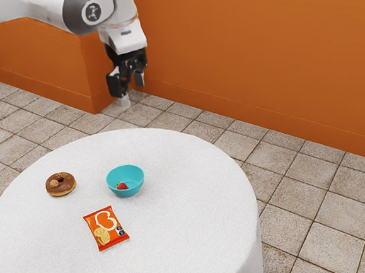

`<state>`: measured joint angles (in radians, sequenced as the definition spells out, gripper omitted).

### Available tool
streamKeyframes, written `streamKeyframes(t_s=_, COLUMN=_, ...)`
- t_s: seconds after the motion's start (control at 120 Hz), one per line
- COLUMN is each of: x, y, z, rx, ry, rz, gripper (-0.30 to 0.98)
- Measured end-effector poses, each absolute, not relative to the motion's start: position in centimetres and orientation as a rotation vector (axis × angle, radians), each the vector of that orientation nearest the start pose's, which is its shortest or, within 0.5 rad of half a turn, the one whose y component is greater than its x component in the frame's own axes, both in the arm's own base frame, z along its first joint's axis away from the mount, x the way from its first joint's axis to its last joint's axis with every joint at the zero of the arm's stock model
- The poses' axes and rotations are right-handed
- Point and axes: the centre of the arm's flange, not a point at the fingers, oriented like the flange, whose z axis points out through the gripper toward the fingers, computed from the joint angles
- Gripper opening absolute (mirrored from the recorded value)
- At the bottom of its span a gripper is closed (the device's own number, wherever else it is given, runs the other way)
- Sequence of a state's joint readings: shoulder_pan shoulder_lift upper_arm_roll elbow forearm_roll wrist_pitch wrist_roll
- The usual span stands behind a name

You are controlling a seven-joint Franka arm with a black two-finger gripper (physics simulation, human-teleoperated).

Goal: Take strawberry from the bowl

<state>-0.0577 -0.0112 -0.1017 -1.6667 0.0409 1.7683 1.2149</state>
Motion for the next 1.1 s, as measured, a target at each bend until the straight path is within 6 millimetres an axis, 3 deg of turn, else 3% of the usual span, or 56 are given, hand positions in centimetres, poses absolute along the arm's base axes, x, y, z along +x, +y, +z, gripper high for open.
streamKeyframes(t_s=0.067, x=53.7, y=-12.6, z=61.6, rx=-2.358, ry=1.98, rz=-0.08, gripper=0.6)
streamKeyframes(t_s=0.117, x=52.6, y=-14.1, z=61.4, rx=-2.387, ry=1.985, rz=-0.032, gripper=0.62)
streamKeyframes(t_s=0.158, x=52.0, y=-13.5, z=60.9, rx=-2.441, ry=1.949, rz=0.019, gripper=0.63)
streamKeyframes(t_s=0.208, x=51.9, y=-11.0, z=60.0, rx=-2.527, ry=1.862, rz=0.078, gripper=0.64)
streamKeyframes(t_s=0.242, x=51.9, y=-8.7, z=57.6, rx=-2.569, ry=1.813, rz=0.146, gripper=0.62)
streamKeyframes(t_s=0.292, x=50.9, y=-5.8, z=50.4, rx=-2.623, ry=1.781, rz=0.284, gripper=0.61)
streamKeyframes(t_s=0.342, x=50.1, y=-4.3, z=44.4, rx=-2.644, ry=1.78, rz=0.369, gripper=0.6)
streamKeyframes(t_s=0.417, x=50.7, y=-3.4, z=39.6, rx=-2.628, ry=1.803, rz=0.383, gripper=0.58)
streamKeyframes(t_s=0.475, x=52.5, y=-3.1, z=38.9, rx=-2.602, ry=1.817, rz=0.322, gripper=0.57)
streamKeyframes(t_s=0.567, x=57.9, y=-3.2, z=37.6, rx=-2.565, ry=1.846, rz=0.222, gripper=0.55)
streamKeyframes(t_s=0.625, x=59.3, y=-1.5, z=36.9, rx=-2.583, ry=1.821, rz=0.186, gripper=0.52)
streamKeyframes(t_s=0.725, x=59.7, y=0.7, z=36.0, rx=-2.622, ry=1.769, rz=0.17, gripper=0.47)
streamKeyframes(t_s=0.867, x=60.0, y=0.9, z=33.5, rx=-2.67, ry=1.73, rz=0.197, gripper=0.44)
streamKeyframes(t_s=1.1, x=60.1, y=2.3, z=31.6, rx=-2.753, ry=1.636, rz=0.217, gripper=0.37)
